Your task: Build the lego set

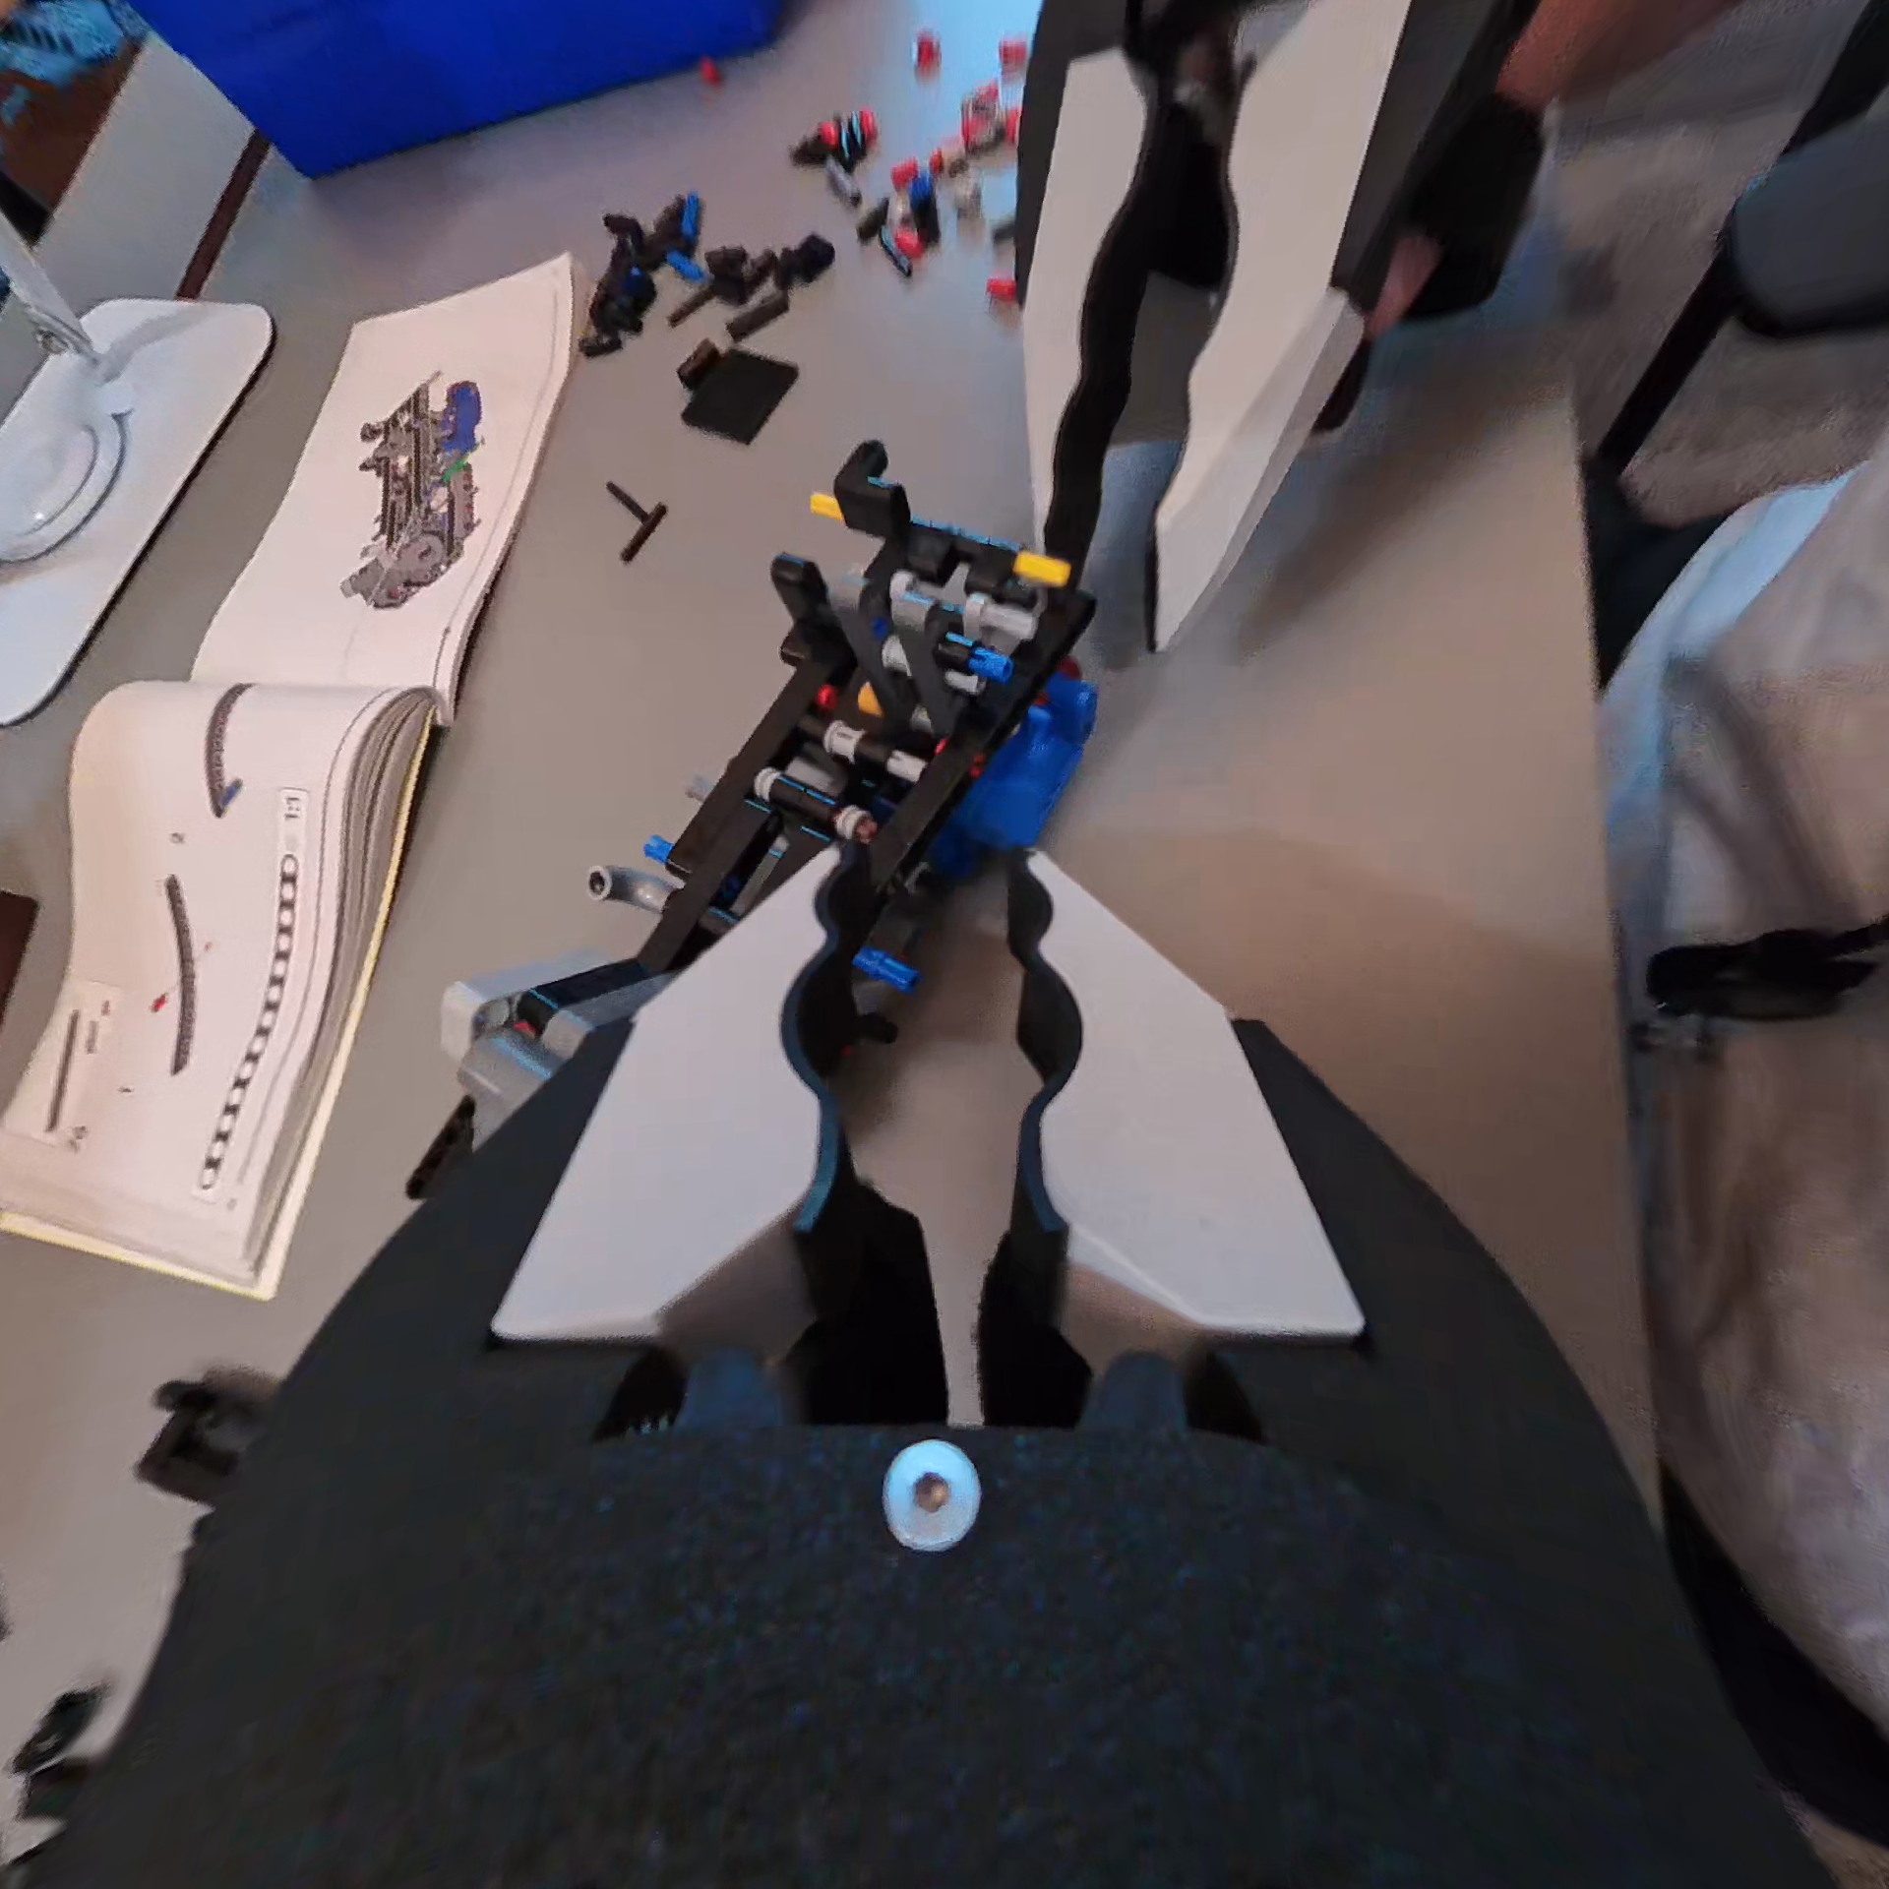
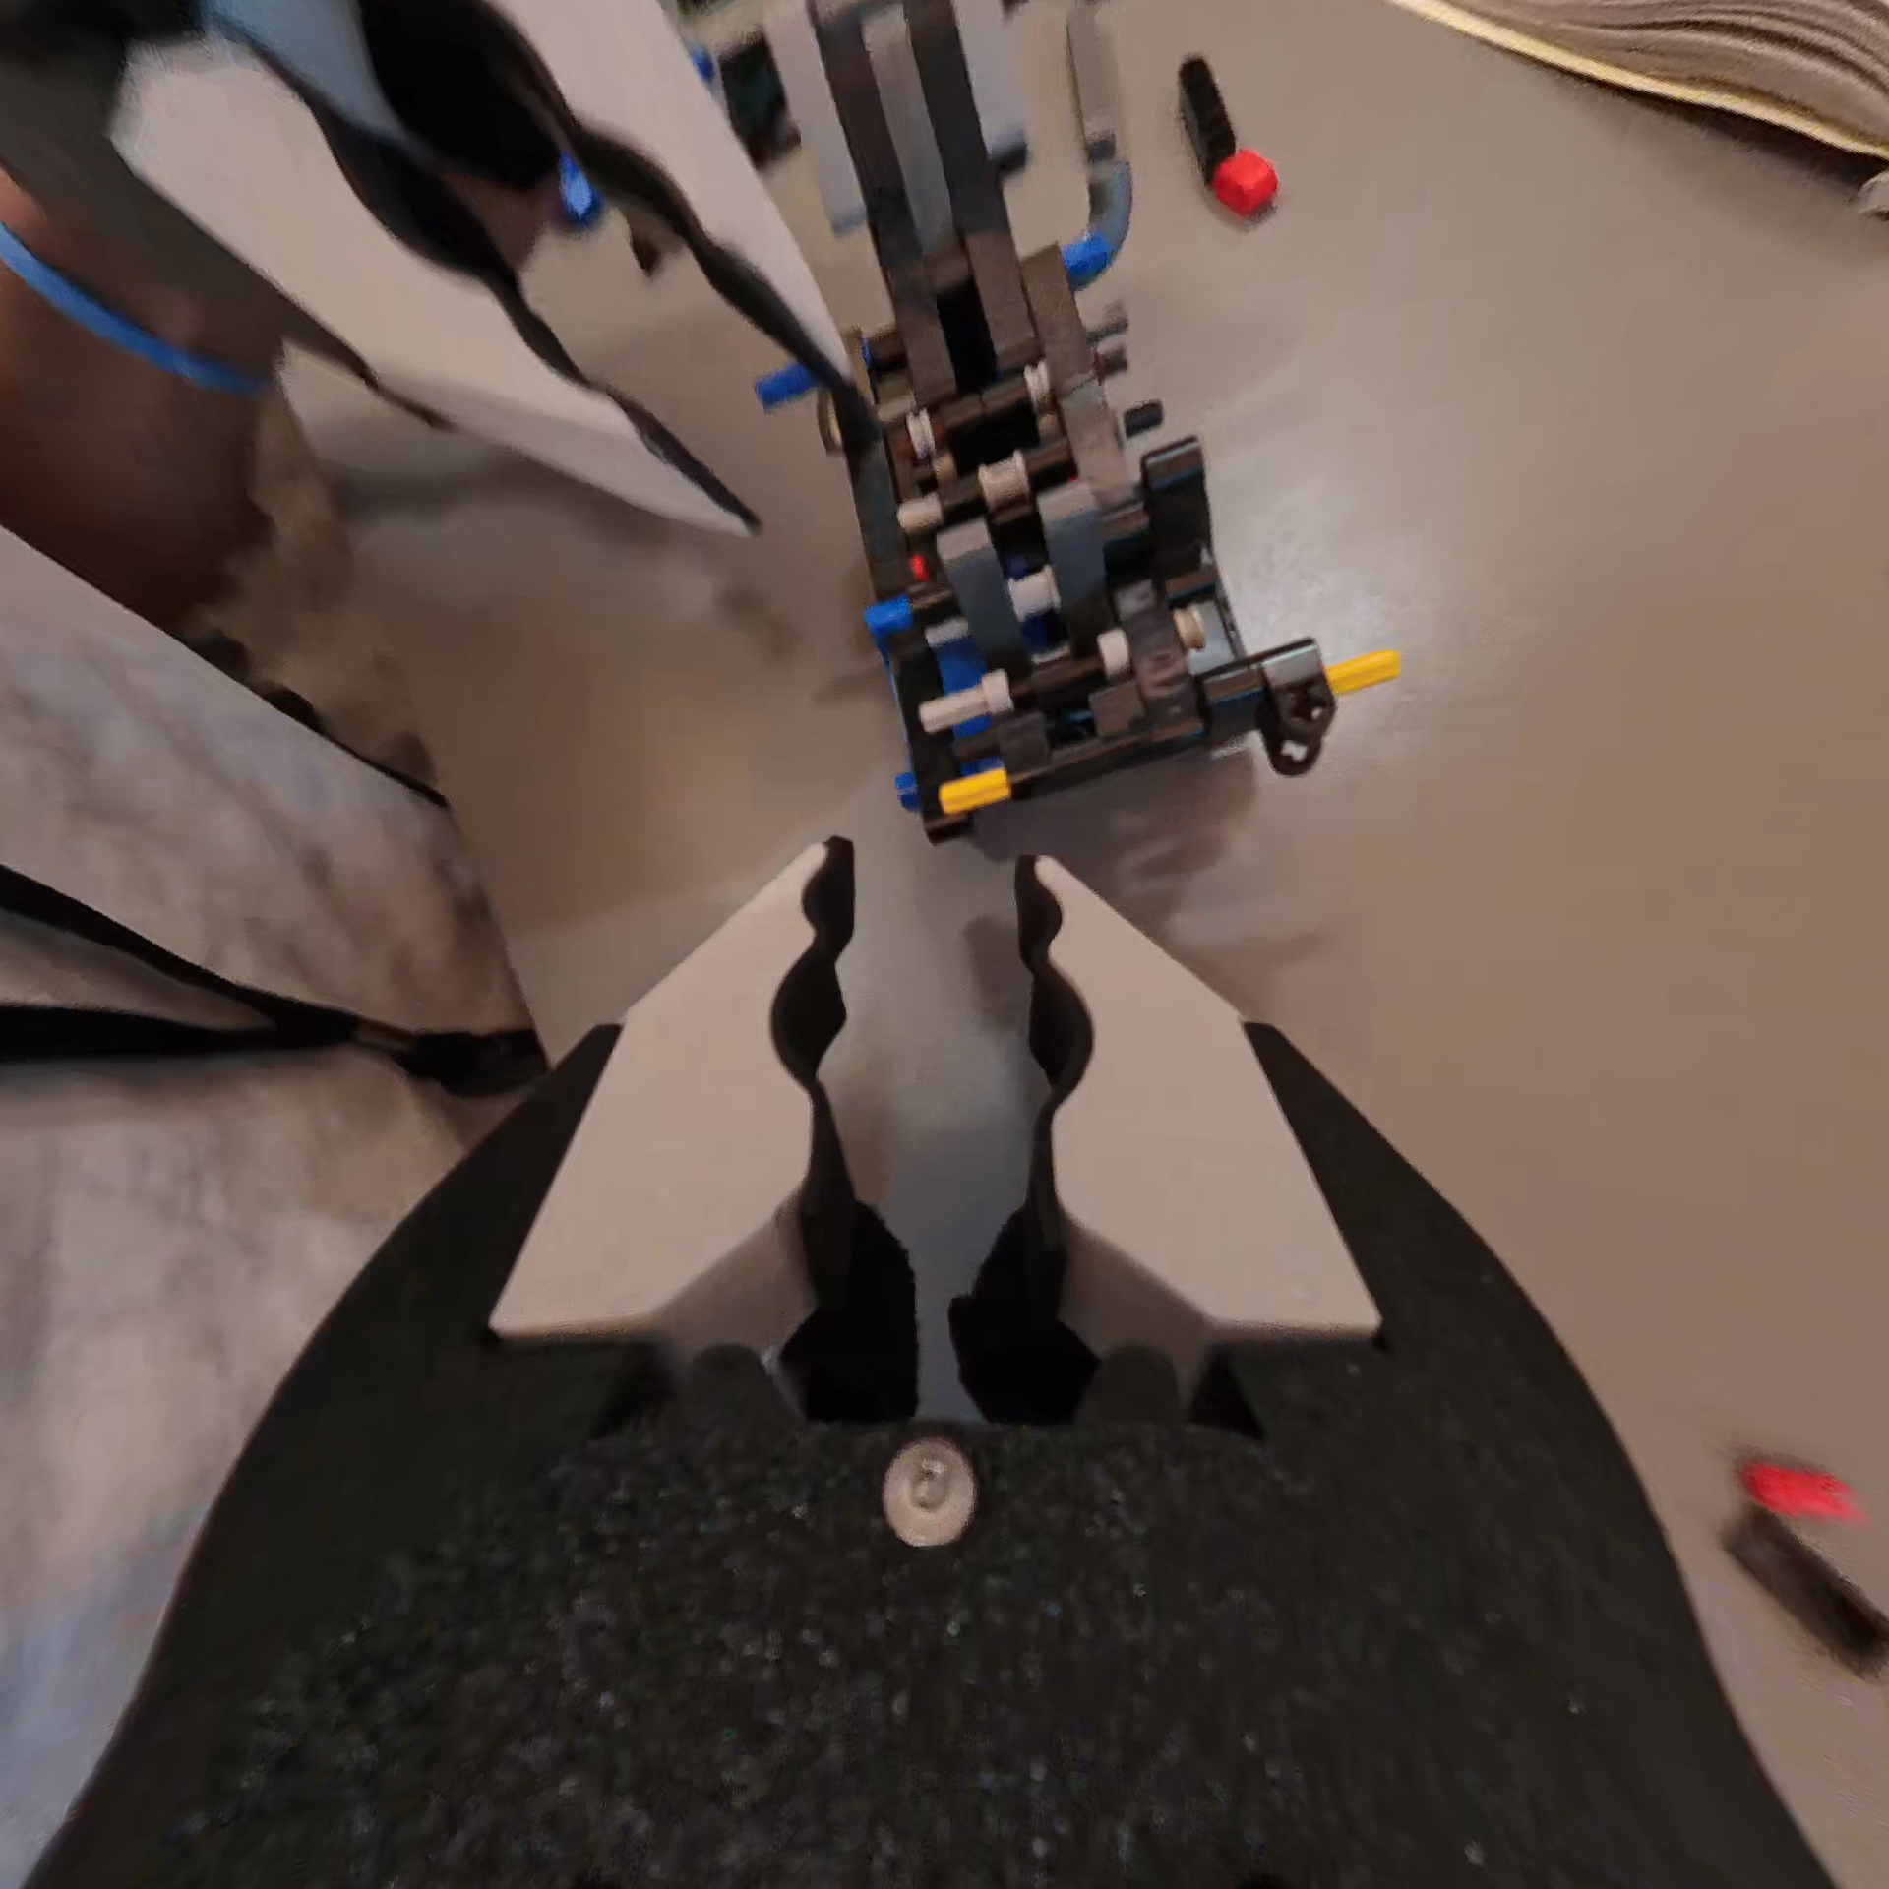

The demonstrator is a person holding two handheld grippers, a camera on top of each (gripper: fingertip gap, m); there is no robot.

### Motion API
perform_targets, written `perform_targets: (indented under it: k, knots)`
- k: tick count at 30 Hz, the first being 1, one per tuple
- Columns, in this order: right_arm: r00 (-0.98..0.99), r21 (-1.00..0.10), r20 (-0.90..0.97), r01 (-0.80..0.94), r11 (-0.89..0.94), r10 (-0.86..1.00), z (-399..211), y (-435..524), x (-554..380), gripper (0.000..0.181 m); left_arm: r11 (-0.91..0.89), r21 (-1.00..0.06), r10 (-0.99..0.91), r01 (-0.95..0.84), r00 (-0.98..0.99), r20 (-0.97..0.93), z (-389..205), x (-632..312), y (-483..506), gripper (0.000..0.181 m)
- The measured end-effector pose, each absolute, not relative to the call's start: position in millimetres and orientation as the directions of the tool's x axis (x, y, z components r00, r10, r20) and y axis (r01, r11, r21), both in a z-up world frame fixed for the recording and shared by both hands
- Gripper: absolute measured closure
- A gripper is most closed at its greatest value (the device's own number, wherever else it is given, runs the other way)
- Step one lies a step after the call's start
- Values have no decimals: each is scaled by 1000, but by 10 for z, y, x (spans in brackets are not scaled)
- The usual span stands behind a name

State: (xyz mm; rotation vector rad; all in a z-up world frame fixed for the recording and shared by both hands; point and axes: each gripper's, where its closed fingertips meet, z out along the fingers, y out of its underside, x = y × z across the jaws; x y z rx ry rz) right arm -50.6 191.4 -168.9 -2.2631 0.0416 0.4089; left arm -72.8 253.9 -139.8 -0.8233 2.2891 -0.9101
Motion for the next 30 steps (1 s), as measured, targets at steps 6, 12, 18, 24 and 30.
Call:
perform_targets:
  k: [6,12,18,24,30]
  knots:
    - [846,-744,-522,-391,-542,108,-1566,1984,-564,168,732,-610,-632,-305,-637,-440,-1479,-574,2535,154]
    - [814,-742,-564,-424,-519,141,-1507,1954,-590,173,818,-528,-557,-228,-545,-627,-1429,-474,2522,155]
    - [893,-794,-432,-310,-523,127,-1550,1972,-618,174,851,-511,-493,-122,-517,-699,-1334,-548,2362,160]
    - [940,-810,-318,-204,-550,120,-1623,1966,-687,174,917,-392,-375,-80,-515,-771,-1546,-511,2320,168]
    - [957,-833,-275,-187,-521,95,-1564,1837,-569,163,900,-433,-410,-56,-450,-794,-1514,-509,2300,169]
